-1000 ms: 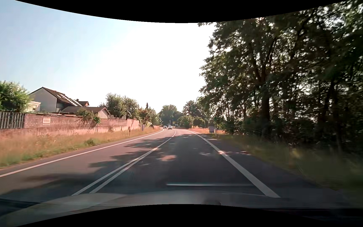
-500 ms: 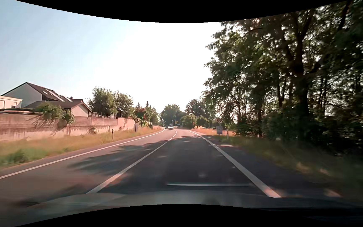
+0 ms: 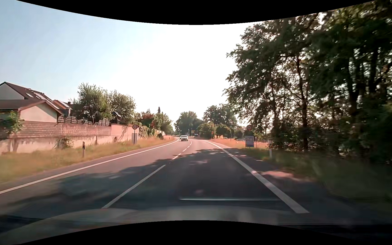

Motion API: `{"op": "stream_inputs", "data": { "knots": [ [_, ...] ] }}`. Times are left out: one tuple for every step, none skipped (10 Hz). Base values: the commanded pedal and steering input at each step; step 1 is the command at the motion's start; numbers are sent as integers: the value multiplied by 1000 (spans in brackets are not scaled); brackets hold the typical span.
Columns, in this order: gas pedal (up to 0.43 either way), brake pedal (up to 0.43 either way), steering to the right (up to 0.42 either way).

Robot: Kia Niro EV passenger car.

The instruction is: Follow the waypoints while adhering to traffic rules and regulations

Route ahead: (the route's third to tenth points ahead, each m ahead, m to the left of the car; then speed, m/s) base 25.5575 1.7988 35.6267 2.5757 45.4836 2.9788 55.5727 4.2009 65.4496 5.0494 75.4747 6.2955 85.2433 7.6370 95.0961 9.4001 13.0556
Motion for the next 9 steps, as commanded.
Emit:
{"op": "stream_inputs", "data": {
  "knots": [
    [28, 0, -12],
    [28, 0, -12],
    [28, 0, -12],
    [28, 0, -12],
    [28, 0, -12],
    [28, 0, -12],
    [28, 0, -12],
    [28, 0, -12],
    [28, 0, -12]
  ]
}}
